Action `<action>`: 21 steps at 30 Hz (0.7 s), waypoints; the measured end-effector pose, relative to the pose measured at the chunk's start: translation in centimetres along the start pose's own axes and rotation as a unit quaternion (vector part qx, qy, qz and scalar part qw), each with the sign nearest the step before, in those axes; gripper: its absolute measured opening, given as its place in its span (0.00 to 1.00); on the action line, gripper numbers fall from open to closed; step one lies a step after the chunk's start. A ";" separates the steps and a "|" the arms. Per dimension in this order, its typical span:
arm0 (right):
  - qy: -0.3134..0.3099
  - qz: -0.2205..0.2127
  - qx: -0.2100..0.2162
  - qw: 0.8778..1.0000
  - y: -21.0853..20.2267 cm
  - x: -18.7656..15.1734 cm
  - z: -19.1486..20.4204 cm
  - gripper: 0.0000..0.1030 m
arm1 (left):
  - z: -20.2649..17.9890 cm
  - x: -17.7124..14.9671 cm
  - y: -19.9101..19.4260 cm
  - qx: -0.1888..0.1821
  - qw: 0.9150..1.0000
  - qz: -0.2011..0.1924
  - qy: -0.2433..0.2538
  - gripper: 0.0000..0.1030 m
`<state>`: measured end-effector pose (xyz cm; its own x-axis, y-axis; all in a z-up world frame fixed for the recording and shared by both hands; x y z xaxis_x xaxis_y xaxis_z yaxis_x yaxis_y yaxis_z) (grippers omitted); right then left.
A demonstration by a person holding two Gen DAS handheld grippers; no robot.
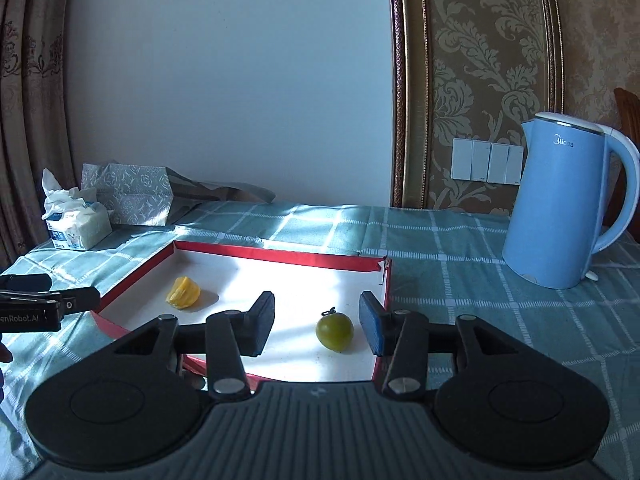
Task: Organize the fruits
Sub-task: 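Lower the green tomato into the tray and open the right gripper, then grasp the small brown round fruit with the left gripper while the right gripper approaches the yellow pepper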
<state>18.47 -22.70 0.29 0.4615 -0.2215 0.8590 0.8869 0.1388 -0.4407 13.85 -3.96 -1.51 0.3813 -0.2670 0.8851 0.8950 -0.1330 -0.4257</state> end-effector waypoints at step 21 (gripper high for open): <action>0.046 0.020 0.017 0.999 -4.5 -7.1 -0.5 0.44 | -5.0 -7.4 -3.2 -0.081 0.980 0.056 0.173 0.87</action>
<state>11.22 -22.19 -3.96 0.4976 -0.3036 0.8126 0.8674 0.1818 -0.4632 7.02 -6.36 -7.67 0.3493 -0.5926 0.7258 0.7926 -0.2262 -0.5662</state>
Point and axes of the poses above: each gripper's, at about its wrist camera, not at the fingertips, and y roughly the way its jaws point, z to its left, x to its top, the point moved 8 cm from there along y, roughly the way its jaws point, and after that the axes turned 14 degrees about y, right-handed, at the moved point
